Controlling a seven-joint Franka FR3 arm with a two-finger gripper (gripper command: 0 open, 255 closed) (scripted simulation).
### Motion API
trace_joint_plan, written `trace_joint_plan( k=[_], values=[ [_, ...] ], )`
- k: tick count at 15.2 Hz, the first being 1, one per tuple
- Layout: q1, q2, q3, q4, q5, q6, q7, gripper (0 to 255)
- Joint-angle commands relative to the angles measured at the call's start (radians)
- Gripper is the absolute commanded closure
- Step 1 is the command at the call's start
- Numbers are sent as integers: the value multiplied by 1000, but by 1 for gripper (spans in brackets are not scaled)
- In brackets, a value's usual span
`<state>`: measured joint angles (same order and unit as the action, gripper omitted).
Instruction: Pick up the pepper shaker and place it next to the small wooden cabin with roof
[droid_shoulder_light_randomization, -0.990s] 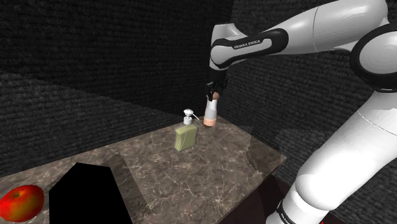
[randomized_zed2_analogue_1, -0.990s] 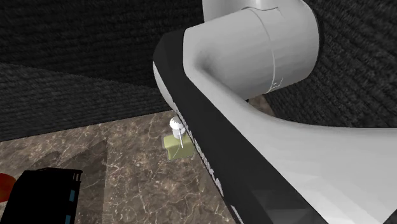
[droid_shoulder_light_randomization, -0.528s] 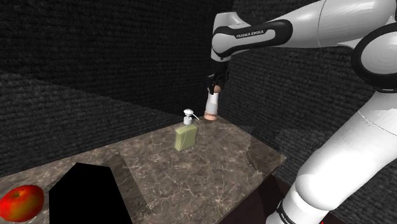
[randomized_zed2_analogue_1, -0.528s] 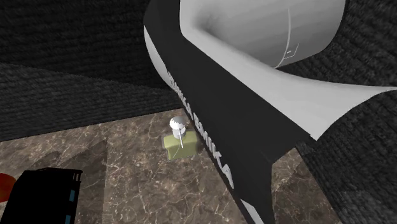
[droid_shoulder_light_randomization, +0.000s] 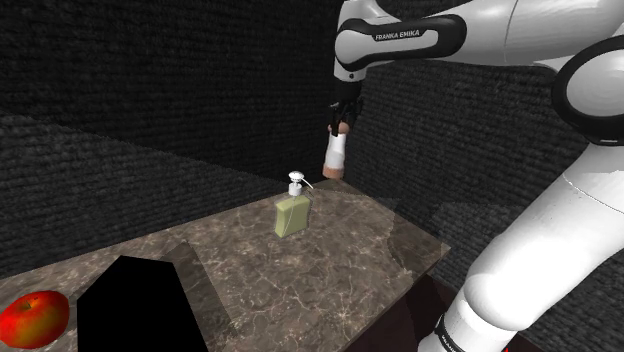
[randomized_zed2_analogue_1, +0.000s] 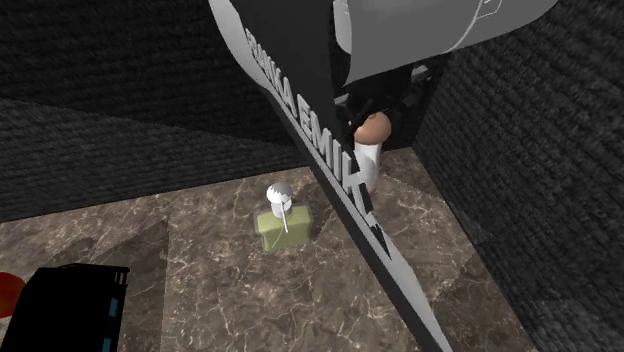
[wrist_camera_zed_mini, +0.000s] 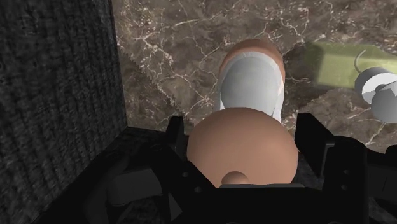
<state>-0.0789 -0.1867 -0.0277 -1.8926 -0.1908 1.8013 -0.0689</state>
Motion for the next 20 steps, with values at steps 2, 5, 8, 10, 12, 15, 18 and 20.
trace_joint_plan(
  k=[2, 5, 8, 10, 12, 15, 18, 20],
  values=[
    [1, 7, 2, 52, 2, -45, -6, 255],
    [1, 14, 3, 100, 4, -85, -13, 255],
    [2, 23, 4, 151, 5, -126, -19, 255],
    [2, 30, 4, 186, 5, -154, -24, 255],
    [11, 15, 18, 178, 5, -165, -3, 255],
    [39, -32, 59, 132, 8, -179, 64, 255],
    [65, -70, 102, 98, 15, -195, 131, 255],
    [83, -90, 132, 81, 22, -207, 176, 255]
  ],
)
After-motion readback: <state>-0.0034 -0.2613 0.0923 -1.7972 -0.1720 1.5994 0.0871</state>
